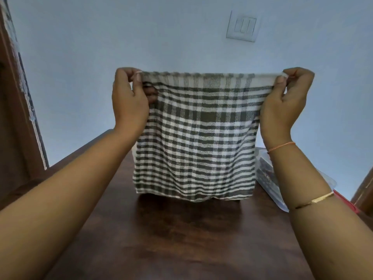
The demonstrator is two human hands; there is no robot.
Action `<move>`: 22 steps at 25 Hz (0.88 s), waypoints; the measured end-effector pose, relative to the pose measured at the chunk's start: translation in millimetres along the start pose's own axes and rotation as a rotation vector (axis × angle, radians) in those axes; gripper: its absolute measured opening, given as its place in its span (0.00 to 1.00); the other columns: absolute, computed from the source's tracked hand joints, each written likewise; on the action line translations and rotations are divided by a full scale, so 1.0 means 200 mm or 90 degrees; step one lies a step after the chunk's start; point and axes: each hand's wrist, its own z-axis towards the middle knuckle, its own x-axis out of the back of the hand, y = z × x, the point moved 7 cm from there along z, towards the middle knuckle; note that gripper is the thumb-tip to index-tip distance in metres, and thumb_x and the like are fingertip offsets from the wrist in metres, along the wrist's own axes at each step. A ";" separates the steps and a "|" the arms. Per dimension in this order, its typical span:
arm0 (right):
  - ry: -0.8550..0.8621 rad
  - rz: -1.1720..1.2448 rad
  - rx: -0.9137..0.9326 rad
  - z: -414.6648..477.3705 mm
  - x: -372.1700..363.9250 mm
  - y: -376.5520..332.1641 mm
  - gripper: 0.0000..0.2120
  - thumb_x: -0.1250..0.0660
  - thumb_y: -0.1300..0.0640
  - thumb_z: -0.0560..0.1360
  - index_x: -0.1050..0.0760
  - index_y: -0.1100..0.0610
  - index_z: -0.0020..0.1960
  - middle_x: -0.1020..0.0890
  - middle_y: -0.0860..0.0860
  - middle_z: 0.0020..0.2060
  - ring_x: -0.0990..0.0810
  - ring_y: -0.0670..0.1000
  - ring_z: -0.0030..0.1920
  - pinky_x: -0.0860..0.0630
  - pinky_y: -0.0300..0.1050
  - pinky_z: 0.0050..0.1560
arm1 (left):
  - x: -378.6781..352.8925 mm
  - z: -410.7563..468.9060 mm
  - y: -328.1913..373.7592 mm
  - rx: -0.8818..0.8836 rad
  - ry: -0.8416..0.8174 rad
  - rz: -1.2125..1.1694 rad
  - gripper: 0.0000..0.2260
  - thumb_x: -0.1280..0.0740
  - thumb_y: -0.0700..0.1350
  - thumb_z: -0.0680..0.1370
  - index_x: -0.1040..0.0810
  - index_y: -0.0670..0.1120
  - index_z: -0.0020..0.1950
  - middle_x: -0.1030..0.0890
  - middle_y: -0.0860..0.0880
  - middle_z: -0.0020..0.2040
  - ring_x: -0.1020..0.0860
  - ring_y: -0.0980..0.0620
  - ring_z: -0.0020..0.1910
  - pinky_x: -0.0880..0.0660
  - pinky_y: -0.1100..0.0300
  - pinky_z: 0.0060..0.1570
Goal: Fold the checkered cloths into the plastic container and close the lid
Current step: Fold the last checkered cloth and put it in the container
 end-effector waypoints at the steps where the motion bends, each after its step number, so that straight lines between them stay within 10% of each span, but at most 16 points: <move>1: -0.006 0.018 -0.010 0.00 0.00 0.00 0.05 0.46 0.62 0.79 0.37 0.52 0.50 0.31 0.40 0.38 0.24 0.35 0.37 0.28 0.30 0.41 | -0.01 0.03 -0.03 0.040 0.004 -0.008 0.09 0.45 0.43 0.82 0.34 0.55 0.44 0.26 0.40 0.58 0.21 0.56 0.41 0.19 0.59 0.43; 4: -0.014 0.108 -0.025 -0.02 -0.02 -0.01 0.10 0.48 0.63 0.79 0.39 0.48 0.47 0.29 0.42 0.41 0.19 0.45 0.38 0.20 0.45 0.41 | -0.04 0.10 0.00 0.045 0.012 -0.090 0.08 0.44 0.42 0.82 0.33 0.52 0.44 0.26 0.42 0.57 0.21 0.52 0.49 0.20 0.61 0.48; 8: 0.006 0.059 0.066 -0.01 -0.02 -0.08 0.11 0.48 0.65 0.78 0.39 0.49 0.49 0.28 0.47 0.47 0.26 0.34 0.48 0.28 0.30 0.53 | -0.11 0.18 0.07 0.065 -0.039 -0.185 0.06 0.45 0.42 0.81 0.32 0.50 0.47 0.26 0.46 0.54 0.23 0.49 0.56 0.22 0.54 0.57; 15: -0.001 0.086 0.018 -0.04 0.02 -0.10 0.09 0.50 0.60 0.80 0.40 0.47 0.46 0.28 0.47 0.42 0.26 0.47 0.21 0.30 0.42 0.24 | -0.04 0.12 0.11 -0.012 0.066 0.017 0.08 0.46 0.45 0.82 0.36 0.53 0.43 0.28 0.56 0.36 0.30 0.60 0.23 0.30 0.63 0.28; 22: -0.015 0.171 -0.002 0.02 -0.01 -0.15 0.08 0.52 0.61 0.81 0.41 0.50 0.47 0.25 0.50 0.52 0.22 0.53 0.23 0.28 0.40 0.20 | -0.09 0.12 0.19 -0.123 0.051 -0.029 0.07 0.50 0.45 0.83 0.39 0.53 0.45 0.25 0.55 0.39 0.21 0.55 0.26 0.25 0.61 0.26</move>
